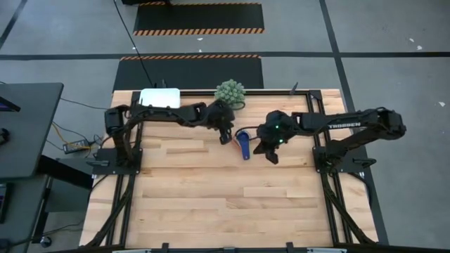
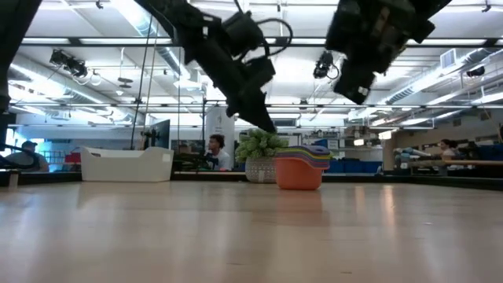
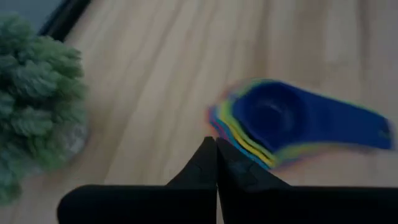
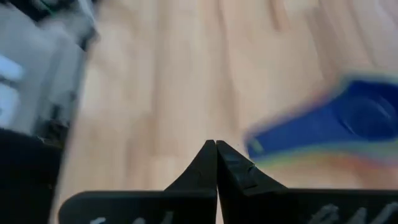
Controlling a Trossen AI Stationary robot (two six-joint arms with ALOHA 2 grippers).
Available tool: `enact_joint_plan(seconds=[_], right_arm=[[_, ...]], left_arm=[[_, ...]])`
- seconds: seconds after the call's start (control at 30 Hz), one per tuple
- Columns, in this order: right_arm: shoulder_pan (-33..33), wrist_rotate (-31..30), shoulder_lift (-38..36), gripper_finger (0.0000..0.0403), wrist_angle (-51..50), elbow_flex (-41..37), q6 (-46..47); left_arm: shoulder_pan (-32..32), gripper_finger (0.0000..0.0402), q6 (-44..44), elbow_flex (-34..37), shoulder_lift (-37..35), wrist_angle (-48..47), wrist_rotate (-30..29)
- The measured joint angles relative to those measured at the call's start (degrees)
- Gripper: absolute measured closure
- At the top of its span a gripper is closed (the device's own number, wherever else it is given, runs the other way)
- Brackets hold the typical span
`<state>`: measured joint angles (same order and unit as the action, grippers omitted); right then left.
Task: Nest measuring cups in basket
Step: Stack the violet measuring cup on top of the green measuring cup
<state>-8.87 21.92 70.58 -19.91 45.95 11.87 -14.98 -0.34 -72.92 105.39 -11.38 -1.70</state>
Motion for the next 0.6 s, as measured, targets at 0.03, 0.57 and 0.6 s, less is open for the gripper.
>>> enact_joint_plan(seconds=[0.03,0.57,0.6], right_arm=[[0.8,0.3,0.7,0.0403,3.2,0.0,1.4],[7.9,-13.8,19.9,0.0403,30.5,0.6,21.6],[8.3,-15.6,20.6,0.0403,29.9,1.5,22.4]], left_arm=[[-0.9,0.0402,0.0,0.0,0.6,1.8,0.3],[-4.7,0.0402,2.8,0.1,6.4,8.3,6.0],[-4.6,0.0402,2.8,0.1,6.4,8.3,6.1]])
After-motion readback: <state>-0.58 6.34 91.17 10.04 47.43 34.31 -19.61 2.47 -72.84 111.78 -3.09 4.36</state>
